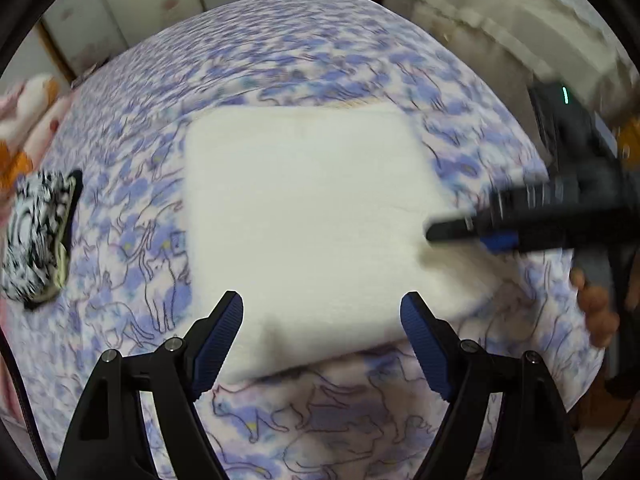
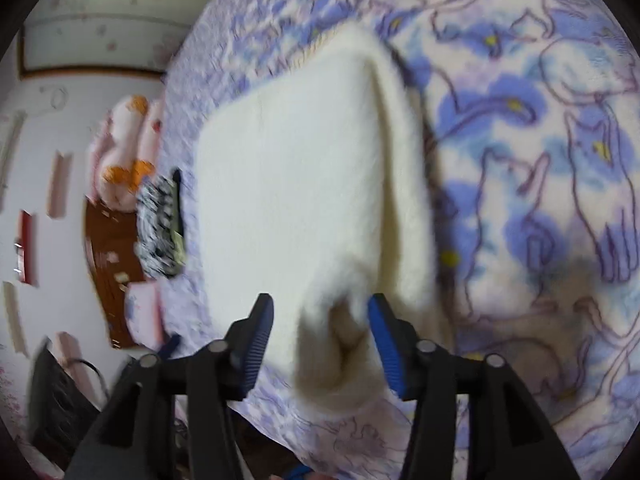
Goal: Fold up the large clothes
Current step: 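Fold the held end further with the left gripper while the right gripper grasps the folded edge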
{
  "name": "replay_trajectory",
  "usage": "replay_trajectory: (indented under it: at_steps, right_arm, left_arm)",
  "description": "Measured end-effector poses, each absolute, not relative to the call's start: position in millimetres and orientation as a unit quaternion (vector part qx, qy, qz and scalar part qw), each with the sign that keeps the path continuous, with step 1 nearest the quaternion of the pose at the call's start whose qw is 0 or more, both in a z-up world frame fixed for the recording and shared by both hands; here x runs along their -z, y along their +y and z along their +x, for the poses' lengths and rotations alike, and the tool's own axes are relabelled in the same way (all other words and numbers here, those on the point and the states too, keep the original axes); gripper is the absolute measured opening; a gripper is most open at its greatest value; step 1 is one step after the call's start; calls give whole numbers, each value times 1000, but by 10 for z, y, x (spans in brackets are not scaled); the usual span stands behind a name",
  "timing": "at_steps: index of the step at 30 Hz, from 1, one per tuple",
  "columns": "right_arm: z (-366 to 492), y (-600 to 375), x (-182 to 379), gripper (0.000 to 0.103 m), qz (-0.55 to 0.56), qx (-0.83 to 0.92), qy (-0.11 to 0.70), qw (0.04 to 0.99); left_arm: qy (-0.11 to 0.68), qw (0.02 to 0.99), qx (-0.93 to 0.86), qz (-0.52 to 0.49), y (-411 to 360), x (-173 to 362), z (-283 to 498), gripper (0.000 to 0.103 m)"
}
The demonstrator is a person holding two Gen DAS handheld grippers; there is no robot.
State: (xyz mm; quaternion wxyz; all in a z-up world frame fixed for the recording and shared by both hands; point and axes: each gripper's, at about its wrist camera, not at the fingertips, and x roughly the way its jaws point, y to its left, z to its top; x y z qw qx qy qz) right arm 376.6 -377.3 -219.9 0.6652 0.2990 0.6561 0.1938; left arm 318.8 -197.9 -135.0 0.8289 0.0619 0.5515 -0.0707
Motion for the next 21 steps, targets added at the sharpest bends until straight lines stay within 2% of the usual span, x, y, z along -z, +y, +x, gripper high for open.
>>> replay_trajectory:
  at_steps: [2,3,4,7,9,12,16,18,21]
  right_arm:
    - [3743,-3661,2222,47,259,-173,672,672]
    - [3733,-3629,2231,41,242,-165,676,676]
    - [3717,-3610,2232,19,228,-157,677,682]
    - [3626,-3676,2250,17,231,-166,659,696]
    - [3545,-3787,2292,16,249,-166,646,703]
    - [3396,-3954,2476,13,278,-138,638,704]
    - [3196,-4135,2716,9,318,-119,624,704]
    - [3185,-4099,2735,9,288,-117,618,722]
    - [3207,-3928,2725,9,208,-111,610,757]
  left_arm:
    - [552,831,62,36,-1772,1364,3244,80]
    - [555,830,54,22,-1677,1392,3279,76]
    - [561,826,51,3,-1580,1421,3309,73]
    - [587,807,51,-44,-1400,1561,3348,53]
    - [605,790,56,-86,-1305,1704,3354,35]
    - [621,774,59,-108,-1222,1888,3312,24]
    - [621,772,69,-117,-1212,1995,3259,18]
    - [623,772,55,-109,-1195,2079,3247,6]
    - [640,751,40,-157,-1061,2307,3278,1]
